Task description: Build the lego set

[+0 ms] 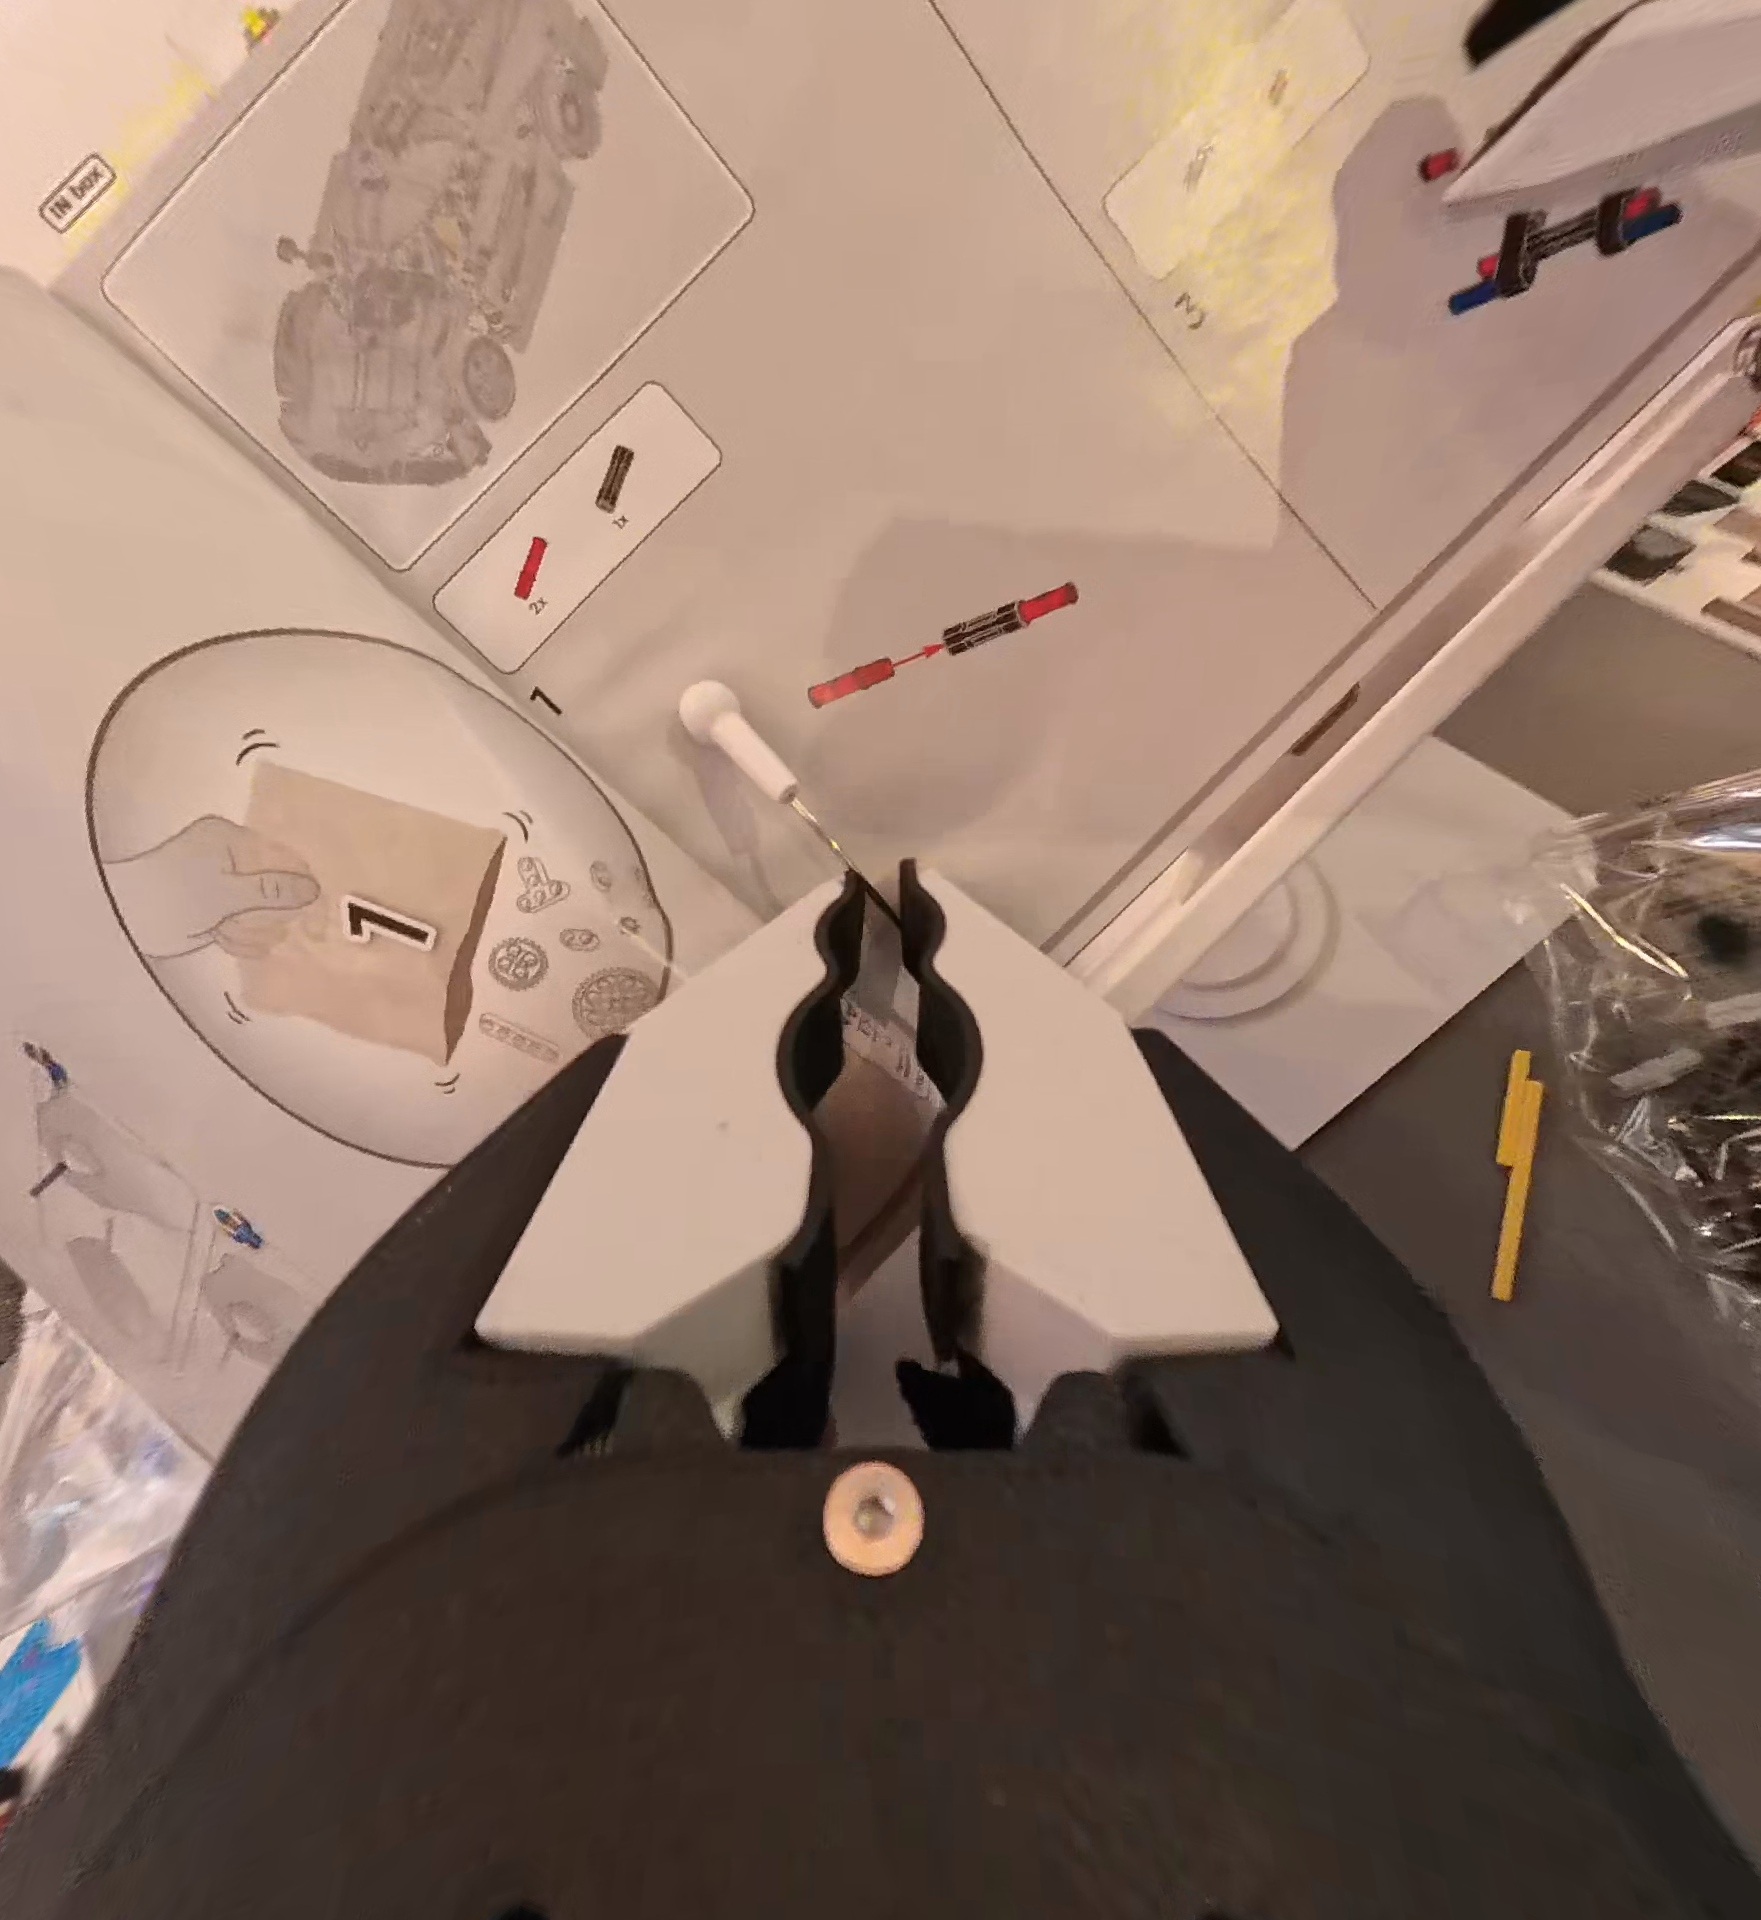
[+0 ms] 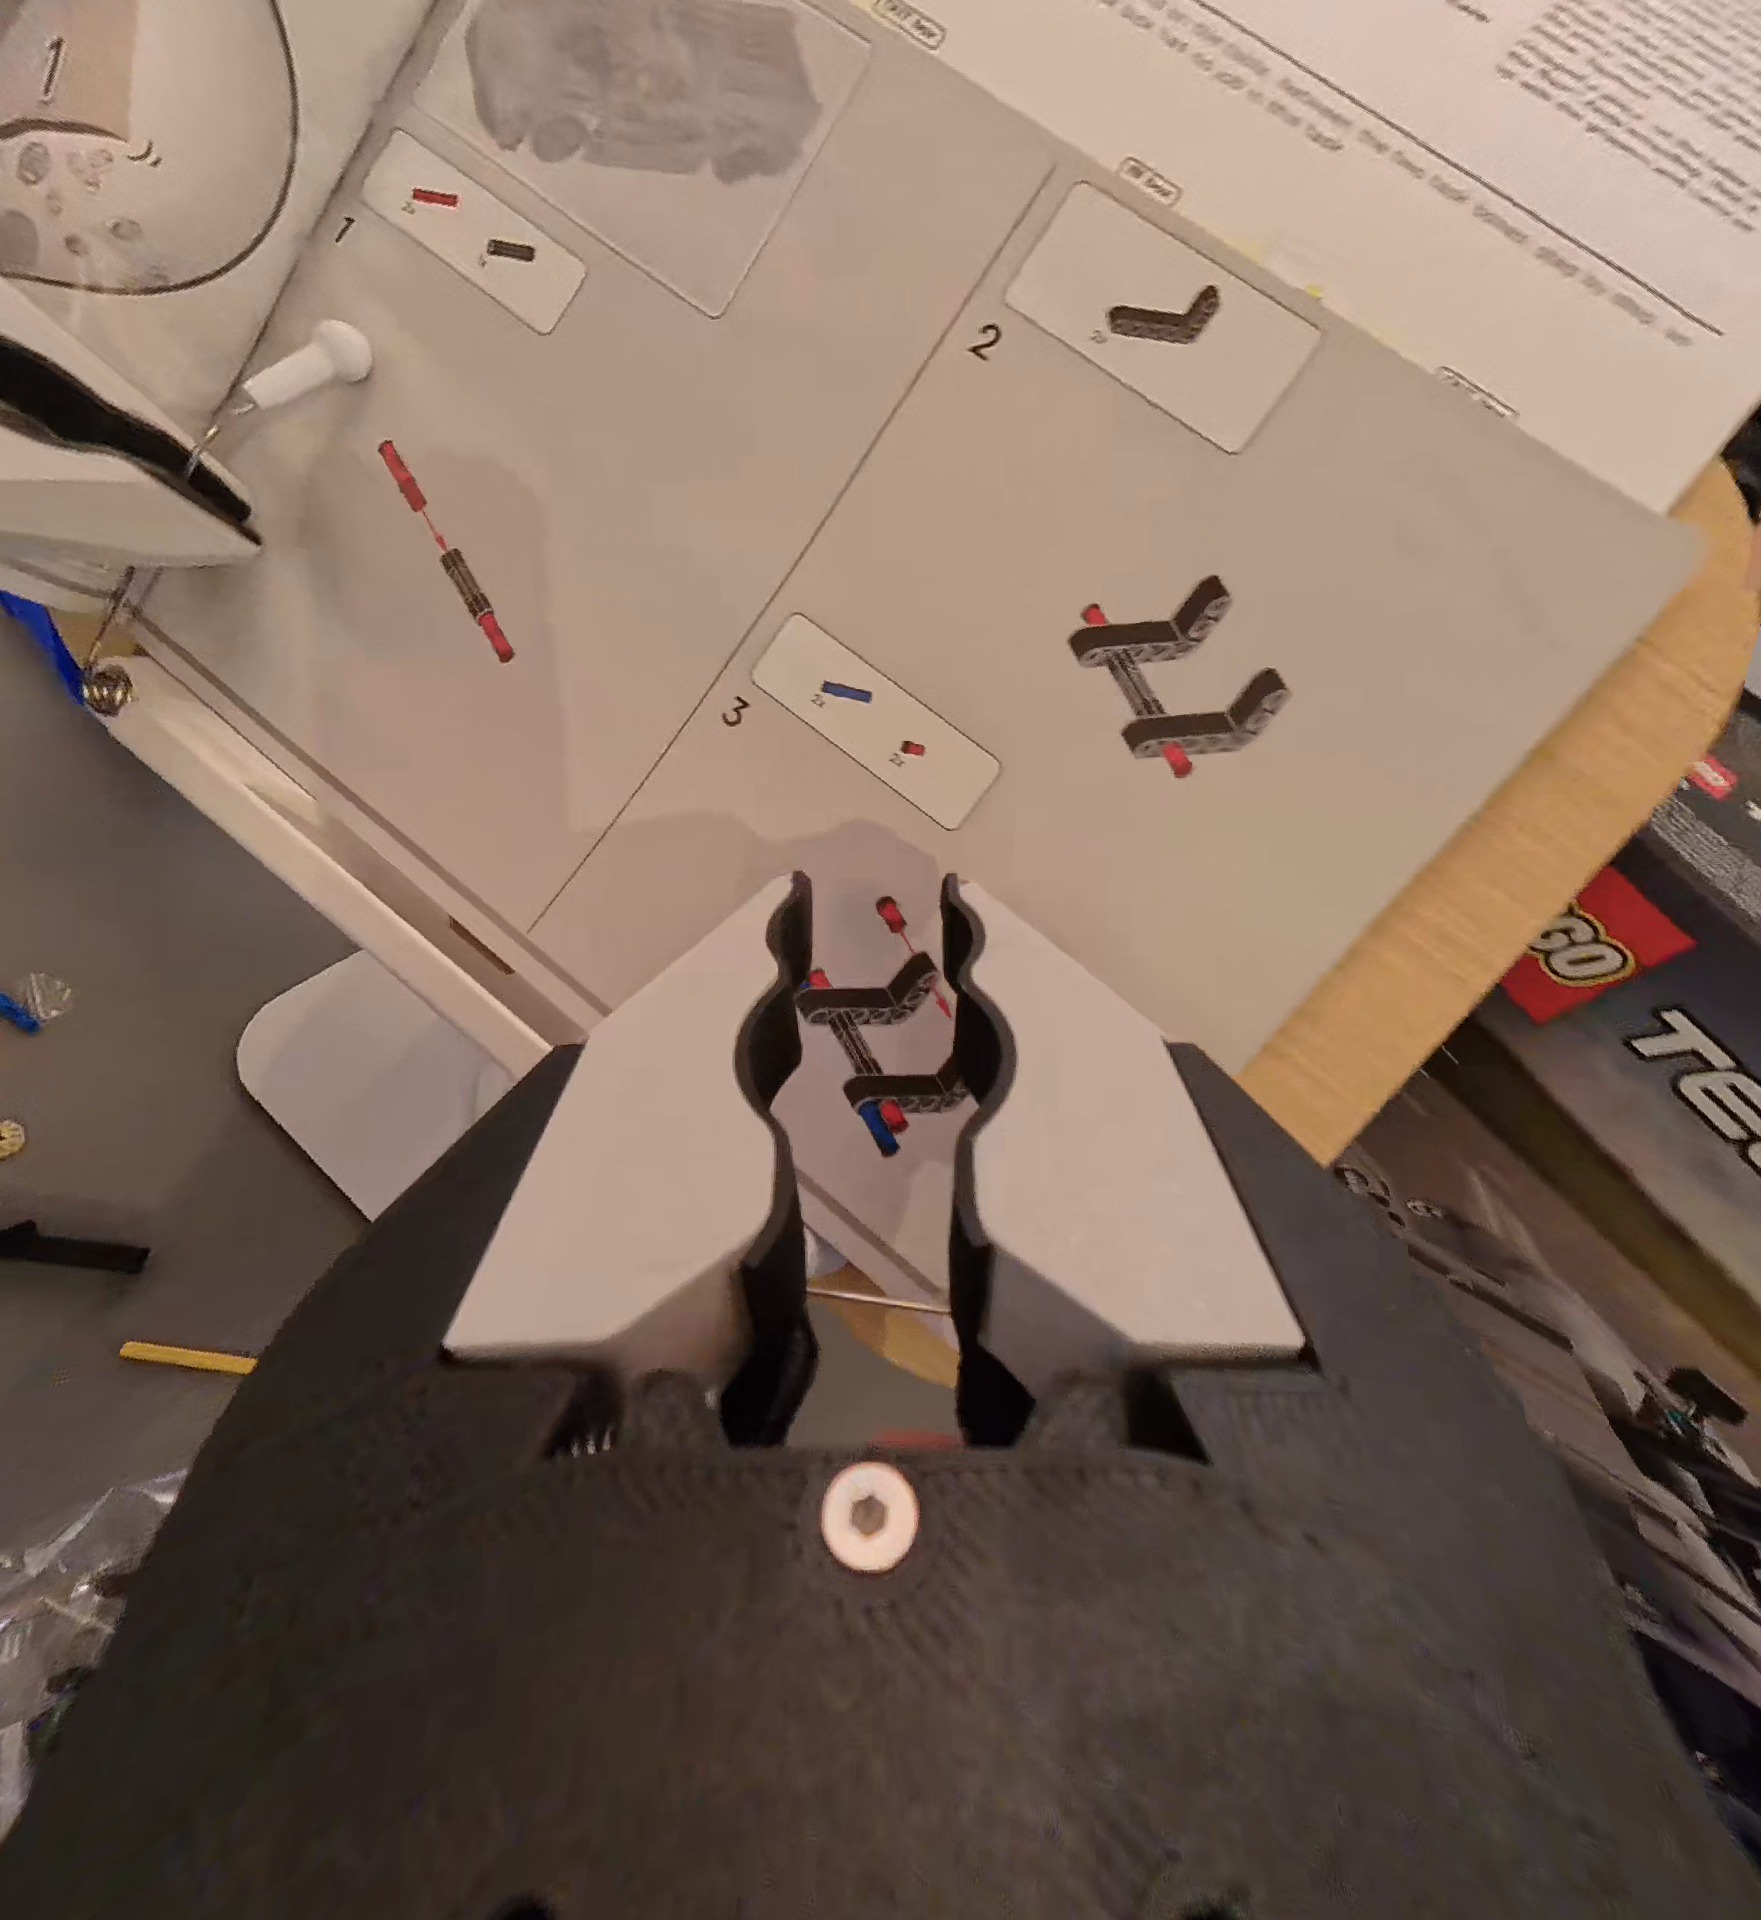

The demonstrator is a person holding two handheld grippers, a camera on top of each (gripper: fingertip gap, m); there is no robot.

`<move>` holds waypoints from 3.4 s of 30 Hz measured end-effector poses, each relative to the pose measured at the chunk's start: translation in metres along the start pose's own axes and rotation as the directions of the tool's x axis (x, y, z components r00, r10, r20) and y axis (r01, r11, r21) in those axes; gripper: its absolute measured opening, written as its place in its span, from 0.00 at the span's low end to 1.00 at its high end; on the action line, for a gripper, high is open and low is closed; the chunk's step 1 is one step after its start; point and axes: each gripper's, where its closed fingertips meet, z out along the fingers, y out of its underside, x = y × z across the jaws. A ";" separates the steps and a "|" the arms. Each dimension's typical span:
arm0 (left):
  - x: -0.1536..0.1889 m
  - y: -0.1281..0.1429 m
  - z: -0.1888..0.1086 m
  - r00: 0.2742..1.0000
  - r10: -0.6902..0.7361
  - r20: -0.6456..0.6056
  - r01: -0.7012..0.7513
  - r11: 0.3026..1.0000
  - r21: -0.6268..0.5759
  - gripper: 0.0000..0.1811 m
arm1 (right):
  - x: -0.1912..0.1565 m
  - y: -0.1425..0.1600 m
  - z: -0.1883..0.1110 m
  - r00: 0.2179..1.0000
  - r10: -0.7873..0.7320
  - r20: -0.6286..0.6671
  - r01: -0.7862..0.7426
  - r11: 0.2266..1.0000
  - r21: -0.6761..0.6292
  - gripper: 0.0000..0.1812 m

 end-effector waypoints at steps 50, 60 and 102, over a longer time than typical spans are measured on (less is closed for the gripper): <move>0.005 -0.040 0.013 0.982 0.181 0.062 -0.190 0.957 0.218 0.28 | 0.082 -0.069 0.001 0.923 -0.384 0.017 0.382 0.921 0.072 0.35; 0.004 -0.037 0.018 0.979 0.183 0.092 -0.201 0.943 0.266 0.25 | 0.084 -0.059 0.030 0.861 -0.498 0.099 0.502 0.865 -0.010 0.30; 0.007 -0.037 0.018 0.978 0.180 0.101 -0.202 0.935 0.291 0.24 | 0.082 -0.059 0.029 0.839 -0.536 0.089 0.541 0.840 -0.040 0.16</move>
